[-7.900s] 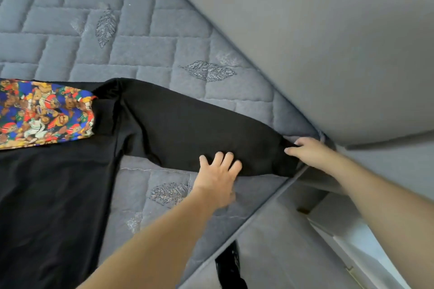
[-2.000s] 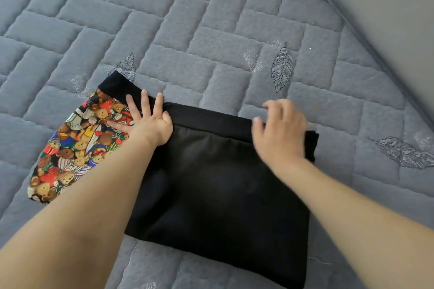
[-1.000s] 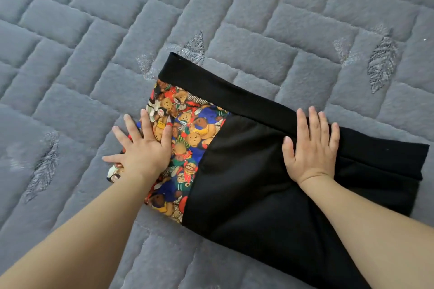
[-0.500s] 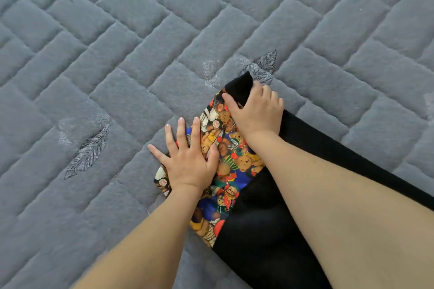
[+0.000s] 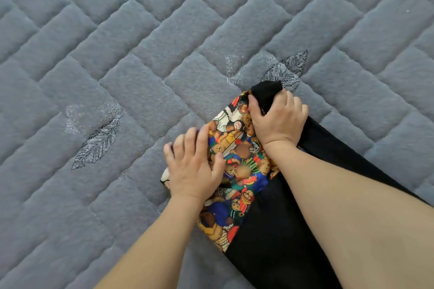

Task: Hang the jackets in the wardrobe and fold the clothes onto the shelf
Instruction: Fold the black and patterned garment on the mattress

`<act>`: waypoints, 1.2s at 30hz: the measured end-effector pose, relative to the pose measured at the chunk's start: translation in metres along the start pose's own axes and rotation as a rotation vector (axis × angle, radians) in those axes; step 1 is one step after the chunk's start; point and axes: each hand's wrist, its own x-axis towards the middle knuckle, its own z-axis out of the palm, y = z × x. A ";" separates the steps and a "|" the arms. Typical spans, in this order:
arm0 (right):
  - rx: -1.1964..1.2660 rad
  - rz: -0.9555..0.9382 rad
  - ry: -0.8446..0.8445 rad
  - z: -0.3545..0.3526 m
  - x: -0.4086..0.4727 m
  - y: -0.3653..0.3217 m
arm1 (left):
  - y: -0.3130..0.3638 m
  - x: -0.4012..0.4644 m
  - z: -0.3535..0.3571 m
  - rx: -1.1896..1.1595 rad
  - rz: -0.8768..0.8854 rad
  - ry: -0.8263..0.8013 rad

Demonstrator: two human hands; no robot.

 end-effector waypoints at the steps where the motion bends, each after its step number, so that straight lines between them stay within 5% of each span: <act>1: -0.008 0.000 0.007 0.000 0.000 0.001 | -0.003 -0.002 -0.004 -0.029 -0.038 0.037; 5: -0.007 -0.002 0.006 0.000 0.000 0.001 | -0.012 -0.013 -0.018 -0.147 -0.109 0.021; 11: -0.011 0.010 0.007 0.002 0.000 0.000 | -0.050 -0.010 -0.046 -0.482 -0.047 -0.306; 17: -0.020 0.023 -0.013 -0.002 0.001 -0.002 | -0.055 0.004 -0.045 -0.387 -0.257 -0.629; 27: -0.019 0.020 0.016 0.003 0.002 0.000 | -0.072 -0.011 -0.016 -0.713 -0.287 -0.611; 32: 0.001 0.028 0.026 0.003 0.004 0.001 | -0.074 -0.018 -0.011 -0.872 -0.228 -0.434; 36: 0.149 0.074 -0.132 -0.013 0.001 0.004 | -0.071 -0.022 -0.004 -0.858 -0.169 -0.314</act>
